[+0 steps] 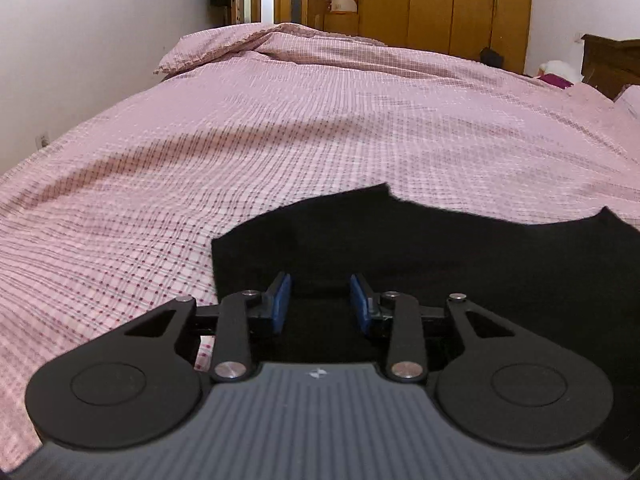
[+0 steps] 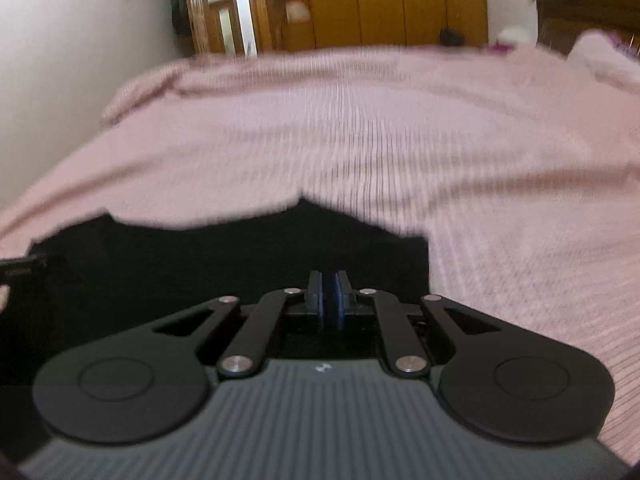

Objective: Fold small clothes
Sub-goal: 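Grasp the cardigan side with both grippers and fold it over the body, then open both grippers and move them to the cardigan hem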

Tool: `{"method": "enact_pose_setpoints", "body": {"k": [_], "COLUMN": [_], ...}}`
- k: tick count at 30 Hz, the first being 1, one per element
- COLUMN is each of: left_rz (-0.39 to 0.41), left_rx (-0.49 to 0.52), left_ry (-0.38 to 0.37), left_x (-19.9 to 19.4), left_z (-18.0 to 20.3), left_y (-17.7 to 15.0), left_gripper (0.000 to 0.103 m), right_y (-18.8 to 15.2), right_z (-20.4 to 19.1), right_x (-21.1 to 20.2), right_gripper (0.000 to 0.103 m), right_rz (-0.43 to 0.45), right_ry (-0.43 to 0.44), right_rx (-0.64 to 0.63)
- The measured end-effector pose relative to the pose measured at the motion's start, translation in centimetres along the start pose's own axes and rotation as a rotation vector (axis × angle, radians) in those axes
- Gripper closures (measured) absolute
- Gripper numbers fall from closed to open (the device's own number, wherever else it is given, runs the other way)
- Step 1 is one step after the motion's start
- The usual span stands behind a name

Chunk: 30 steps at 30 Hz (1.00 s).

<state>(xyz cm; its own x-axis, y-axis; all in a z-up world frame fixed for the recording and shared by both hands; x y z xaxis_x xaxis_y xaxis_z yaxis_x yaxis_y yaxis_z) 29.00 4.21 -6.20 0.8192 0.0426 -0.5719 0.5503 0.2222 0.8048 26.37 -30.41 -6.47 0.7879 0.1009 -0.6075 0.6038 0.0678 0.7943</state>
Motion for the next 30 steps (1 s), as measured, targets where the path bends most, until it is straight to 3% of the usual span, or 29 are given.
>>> {"method": "enact_pose_setpoints", "body": {"k": [7,14,16,18,20,30], "left_rz": [0.010,-0.003,-0.001,0.005,0.008,-0.011], "left_rx": [0.024,0.030,0.018,0.020,0.023,-0.058], "left_ry": [0.003,-0.033,-0.047,-0.043,-0.041,-0.038], "left_x": [0.2,-3.5,-5.3,-7.3,-9.3,-19.4], "left_z": [-0.1,-0.1,-0.5,-0.8,-1.3,-5.0], "left_y": [0.0,1.0,1.2,1.3,1.0,-2.6], "left_gripper": [0.063,0.060,0.058,0.053,0.051,0.039], "right_y": [-1.0,-0.7,-1.0,-1.5,-2.2,-5.9], "right_z": [1.3,2.1,2.4,2.5,2.2,-0.6], "right_x": [0.8,-4.4,-6.3,-8.0,-10.1,-16.9], "right_gripper": [0.099,0.093,0.087,0.057,0.049,0.049], "right_rz": [0.042,0.061,0.067,0.075,0.093,0.086], "right_ry": [0.046,0.035,0.021,0.014,0.018,0.063], "right_rx": [0.077,0.131,0.126,0.127,0.111,0.017]}}
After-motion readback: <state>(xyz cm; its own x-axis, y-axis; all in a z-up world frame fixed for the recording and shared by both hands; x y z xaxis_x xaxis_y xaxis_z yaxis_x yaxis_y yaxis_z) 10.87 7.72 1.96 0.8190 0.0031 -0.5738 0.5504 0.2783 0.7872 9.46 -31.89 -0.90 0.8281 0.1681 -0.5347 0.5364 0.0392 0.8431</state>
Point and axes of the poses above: each gripper's, at about its wrist camera, not at the fingertips, and x roughly the way its jaws point, z to its right, y to its top, the point moved 1 cm from there along x, roughly the way its jaws point, and after that the axes turned 10 degrees about -x, right-handed, at the moved point
